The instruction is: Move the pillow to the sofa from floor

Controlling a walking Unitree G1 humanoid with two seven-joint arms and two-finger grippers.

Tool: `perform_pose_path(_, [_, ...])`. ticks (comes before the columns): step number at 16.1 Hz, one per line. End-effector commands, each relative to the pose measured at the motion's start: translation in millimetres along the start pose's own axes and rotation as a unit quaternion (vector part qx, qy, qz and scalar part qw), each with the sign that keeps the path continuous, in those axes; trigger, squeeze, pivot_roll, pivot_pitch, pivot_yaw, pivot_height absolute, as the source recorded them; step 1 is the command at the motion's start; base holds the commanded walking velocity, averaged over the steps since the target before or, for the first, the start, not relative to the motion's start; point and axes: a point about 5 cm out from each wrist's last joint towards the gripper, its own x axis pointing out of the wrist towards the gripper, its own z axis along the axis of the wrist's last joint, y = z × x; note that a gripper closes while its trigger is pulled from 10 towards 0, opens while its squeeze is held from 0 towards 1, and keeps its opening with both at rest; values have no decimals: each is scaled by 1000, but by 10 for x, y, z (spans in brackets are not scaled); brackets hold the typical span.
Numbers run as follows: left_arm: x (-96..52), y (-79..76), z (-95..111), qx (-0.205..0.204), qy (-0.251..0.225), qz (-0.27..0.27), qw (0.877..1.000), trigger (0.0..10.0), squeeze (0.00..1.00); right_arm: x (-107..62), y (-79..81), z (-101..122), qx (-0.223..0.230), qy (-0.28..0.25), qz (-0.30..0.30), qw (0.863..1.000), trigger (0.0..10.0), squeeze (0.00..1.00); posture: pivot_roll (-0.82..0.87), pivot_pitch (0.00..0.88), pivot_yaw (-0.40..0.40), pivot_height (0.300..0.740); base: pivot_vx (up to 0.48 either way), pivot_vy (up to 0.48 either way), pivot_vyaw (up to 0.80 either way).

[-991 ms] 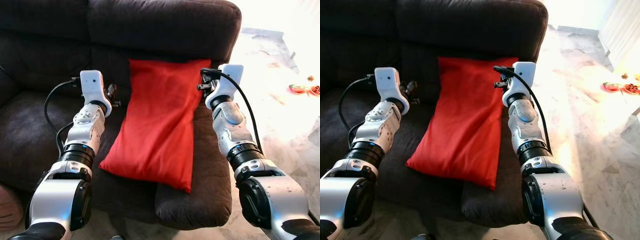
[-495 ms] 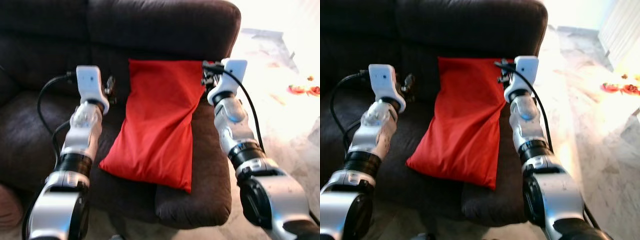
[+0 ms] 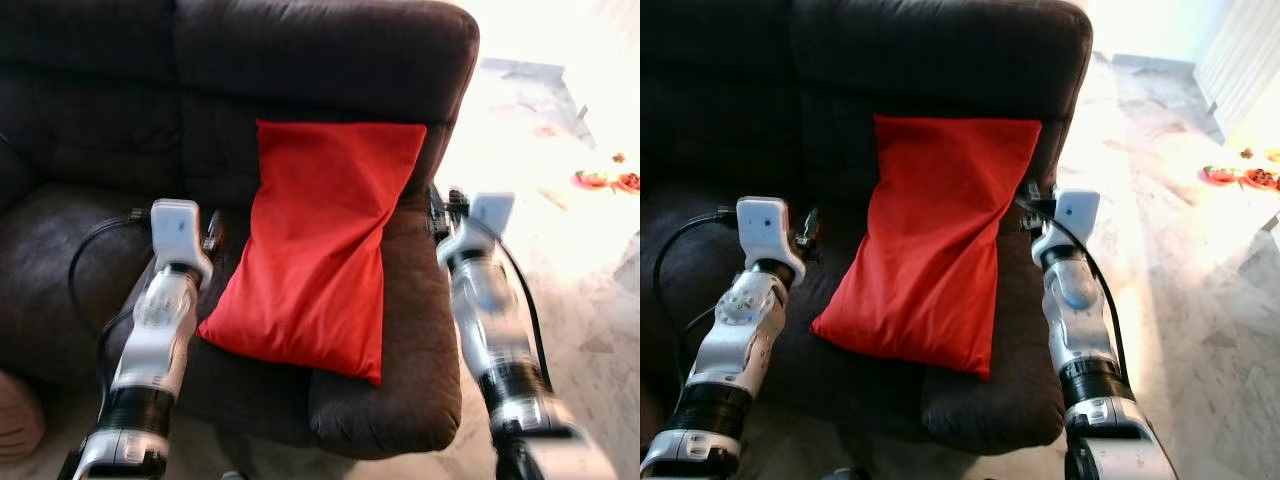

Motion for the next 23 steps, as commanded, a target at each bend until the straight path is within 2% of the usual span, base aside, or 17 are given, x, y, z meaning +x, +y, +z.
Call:
perform_pose_path(1, [-32, 5, -60, -12, 13, 9, 1000, 10000, 0, -31, -1, -16, -2, 6, 3, 1000, 10000, 0, 71, 139, -62, 740, 0, 0, 0])
perform_pose_path(3, [-54, -15, -140, -21, 27, 9, 999, 10000, 0, -77, 1, -84, 0, 21, 0, 1000, 10000, 0, 69, 135, -62, 740, 0, 0, 0])
perform_pose_path(5, [-76, -116, -10, -43, -13, 1, 999, 10000, 0, -100, 36, -75, 13, 19, 4, 1000, 10000, 0, 73, 129, -62, 740, 0, 0, 0])
perform_pose_path(7, [-81, -130, 15, -30, -22, 3, 999, 10000, 0, -102, 53, -38, 19, 10, 3, 1000, 10000, 0, 74, 126, -63, 740, 0, 0, 0])
perform_pose_path(8, [-83, -118, 13, -48, -23, 11, 999, 10000, 0, -99, 66, -7, 32, 3, -2, 999, 10000, 0, 73, 126, -63, 740, 0, 0, 0])
perform_pose_path(10, [-85, -110, 17, -53, -21, 14, 998, 10000, 0, -96, 83, 16, 41, 2, 0, 999, 10000, 0, 74, 119, -59, 740, 0, 240, -391])
perform_pose_path(12, [-84, -101, 33, -47, -22, 12, 999, 10000, 0, -105, 115, 45, 30, -5, 8, 1000, 10000, 0, 74, 114, -57, 740, 0, 480, -391])
perform_pose_path(16, [-68, -88, 70, -45, -27, 12, 999, 10000, 0, -96, 157, 61, 46, -5, 4, 999, 10000, 0, 78, 99, -52, 740, 0, 322, 0])
perform_pose_path(19, [-73, -80, 77, -40, -28, 12, 999, 10000, 0, -88, 173, 74, 51, -4, 9, 999, 10000, 0, 78, 95, -50, 740, 0, 0, -698])
perform_pose_path(23, [-52, -75, 109, -35, -29, 13, 999, 10000, 0, -83, 188, 94, 49, -12, 4, 999, 10000, 0, 81, 102, -45, 740, 0, 0, 0])
